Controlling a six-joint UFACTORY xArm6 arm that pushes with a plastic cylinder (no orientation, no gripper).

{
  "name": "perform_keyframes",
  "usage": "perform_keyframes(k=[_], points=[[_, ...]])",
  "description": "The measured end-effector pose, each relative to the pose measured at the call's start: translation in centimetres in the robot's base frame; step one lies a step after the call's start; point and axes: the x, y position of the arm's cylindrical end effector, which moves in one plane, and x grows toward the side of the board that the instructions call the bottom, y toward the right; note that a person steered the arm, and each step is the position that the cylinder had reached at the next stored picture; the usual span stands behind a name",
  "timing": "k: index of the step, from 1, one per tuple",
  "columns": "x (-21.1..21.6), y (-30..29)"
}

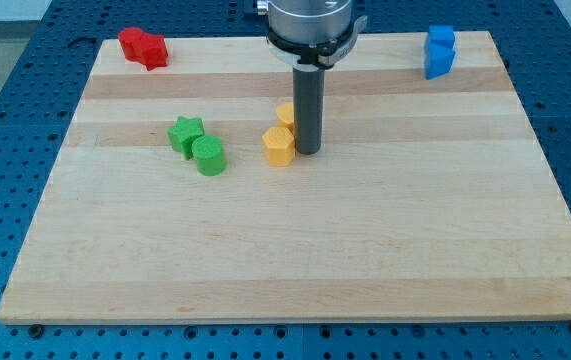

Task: Slide yellow heart a bit left

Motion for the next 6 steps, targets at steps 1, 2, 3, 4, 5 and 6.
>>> perform_keyframes(k=[1,2,3,4,5,6], points=[[-1.7,0.0],[-3.7,0.9],[-3.8,4.8],[-2.0,7.4],[0.9,8.3],[4.0,7.8]])
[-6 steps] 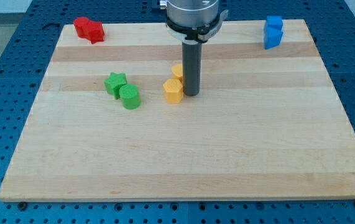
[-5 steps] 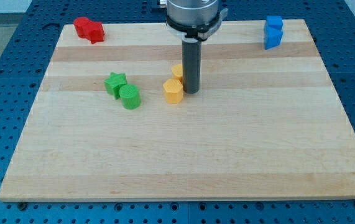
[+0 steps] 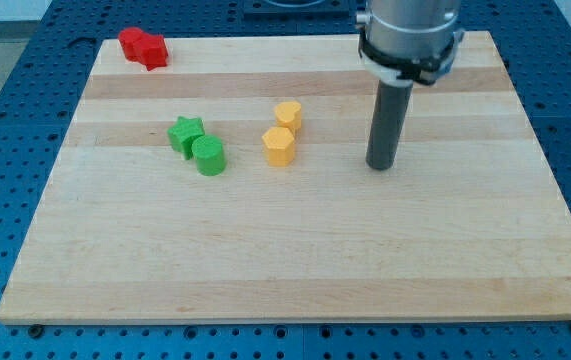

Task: Slide yellow heart a bit left

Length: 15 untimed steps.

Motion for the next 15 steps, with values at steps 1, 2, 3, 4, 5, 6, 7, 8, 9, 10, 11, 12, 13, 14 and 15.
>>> perform_keyframes(k=[1,2,3,4,5,6,7,8,9,10,11,12,13,14,15], points=[[-0.8,-1.0],[-5.3,2.4],[-6.7,2.3],[-9.4,2.0],[-9.4,2.0],[-9.5,1.9],[-9.5,1.9],[-10.0,-0.3],[-10.9,-2.8],[-10.9,-3.0],[-10.9,-3.0],[-10.9,-4.5],[-11.0,-6.8],[-11.0,-8.1],[-11.0,-9.6]])
